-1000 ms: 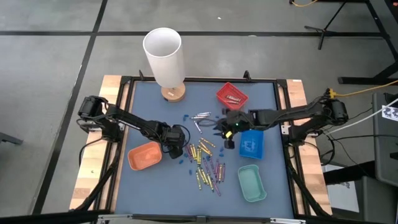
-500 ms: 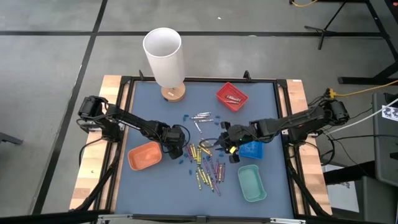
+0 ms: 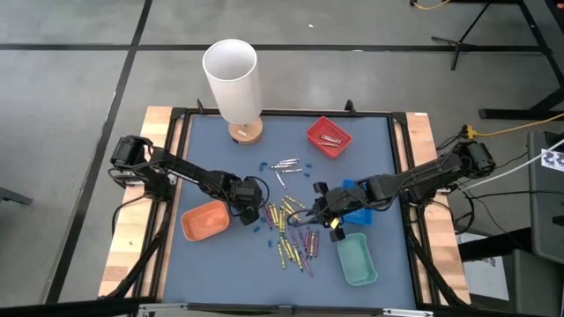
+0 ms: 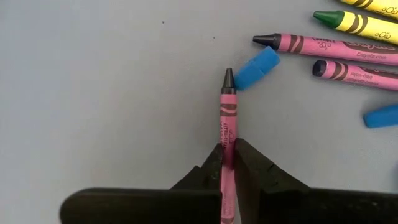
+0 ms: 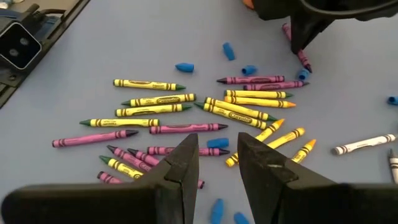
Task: Sort crayons
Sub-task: Put the violet crayon into the orange bin, then put the yellow crayon into the blue bin, then put the green crayon into the green bin
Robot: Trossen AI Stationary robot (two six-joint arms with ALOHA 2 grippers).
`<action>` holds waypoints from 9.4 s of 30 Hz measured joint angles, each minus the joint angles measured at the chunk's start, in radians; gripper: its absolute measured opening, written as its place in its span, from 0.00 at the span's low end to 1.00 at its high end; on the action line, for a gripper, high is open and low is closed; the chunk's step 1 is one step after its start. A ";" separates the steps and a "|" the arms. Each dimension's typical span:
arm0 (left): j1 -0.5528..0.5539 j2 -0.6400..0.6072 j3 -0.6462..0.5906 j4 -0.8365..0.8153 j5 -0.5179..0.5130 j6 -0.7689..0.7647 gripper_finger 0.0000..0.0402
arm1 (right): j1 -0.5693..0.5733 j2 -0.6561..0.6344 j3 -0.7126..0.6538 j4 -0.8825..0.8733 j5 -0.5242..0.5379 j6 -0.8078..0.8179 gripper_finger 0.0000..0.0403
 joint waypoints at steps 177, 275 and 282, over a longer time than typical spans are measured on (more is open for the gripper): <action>-0.484 0.000 0.244 -0.556 -0.110 -0.576 0.35 | -0.133 -0.222 -0.002 -0.584 -0.080 0.249 0.06; -0.461 -0.097 0.245 -0.547 -0.108 -0.541 0.35 | -0.133 0.132 0.126 -0.071 -0.089 -0.385 0.49; -0.460 -0.097 0.245 -0.535 -0.113 -0.541 0.35 | -0.134 0.281 0.126 0.136 -0.104 -0.452 0.49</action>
